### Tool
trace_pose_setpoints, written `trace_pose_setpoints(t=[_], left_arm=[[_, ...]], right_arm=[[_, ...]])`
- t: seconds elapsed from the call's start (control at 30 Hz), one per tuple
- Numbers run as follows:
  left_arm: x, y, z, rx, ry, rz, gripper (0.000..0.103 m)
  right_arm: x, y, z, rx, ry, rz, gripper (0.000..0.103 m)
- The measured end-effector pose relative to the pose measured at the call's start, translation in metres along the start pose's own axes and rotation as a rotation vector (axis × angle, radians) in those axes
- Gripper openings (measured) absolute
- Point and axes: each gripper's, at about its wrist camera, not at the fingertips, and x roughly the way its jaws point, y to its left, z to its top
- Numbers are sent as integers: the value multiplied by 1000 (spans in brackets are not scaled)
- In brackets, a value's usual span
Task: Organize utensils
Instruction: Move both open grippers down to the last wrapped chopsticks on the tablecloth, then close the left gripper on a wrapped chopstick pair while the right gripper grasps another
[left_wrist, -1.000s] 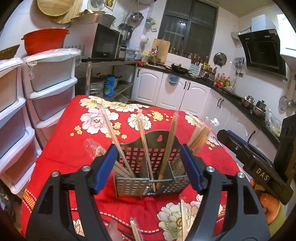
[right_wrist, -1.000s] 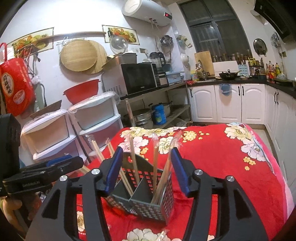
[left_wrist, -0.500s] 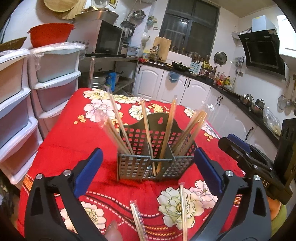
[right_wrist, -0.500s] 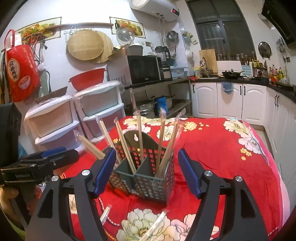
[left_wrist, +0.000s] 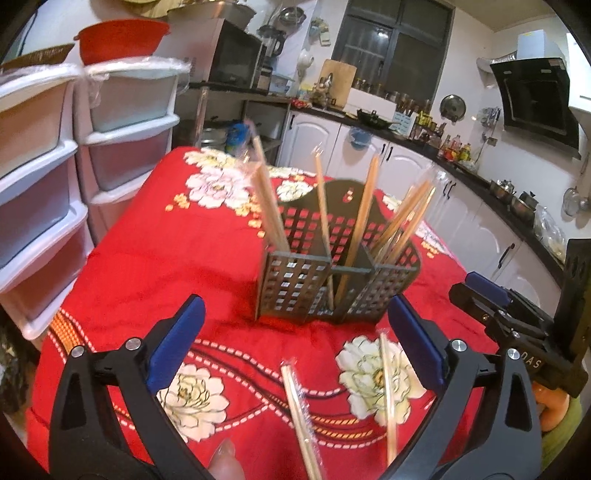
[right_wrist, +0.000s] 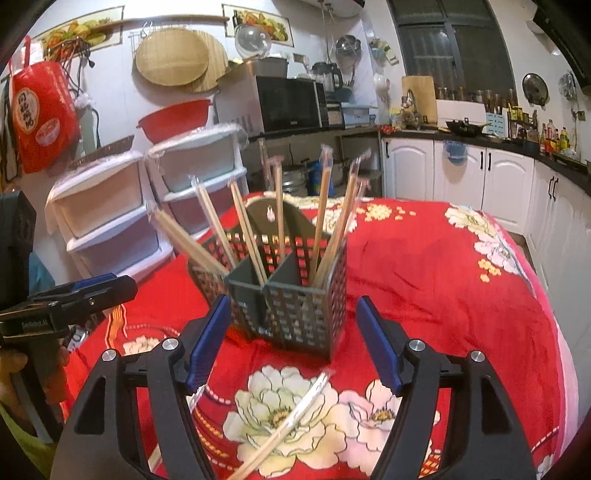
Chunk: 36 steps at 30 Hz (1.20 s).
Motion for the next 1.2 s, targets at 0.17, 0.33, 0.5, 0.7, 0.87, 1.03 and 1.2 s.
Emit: trace_pose_setpoints(t=[0.17,0.33,0.5,0.7,0.87,1.03,1.2], left_arm=[[9,10,-14,-12,37,11,91],[21,16,-27,-22,83,18,91],[36,19,-44,-36,132,21,90],[54,14,-64,-21,209,-10,66],[71,11,-76,-47,281,-59,49],[83,5,-83,-30,319,-50,45],[93,1,-79,-12,327,-16,45]], right_arm=[[12,1,-16,-6,67,-4,68],[26,2,-29,-3,133,-2,67],[41,0,-43,0,198,-11,67],[61,-5,-57,3,280,-35,64],[83,-13,-66,35,355,-44,54],[105,-20,-69,56,419,-58,45],[118,-17,-69,35,422,-79,40]])
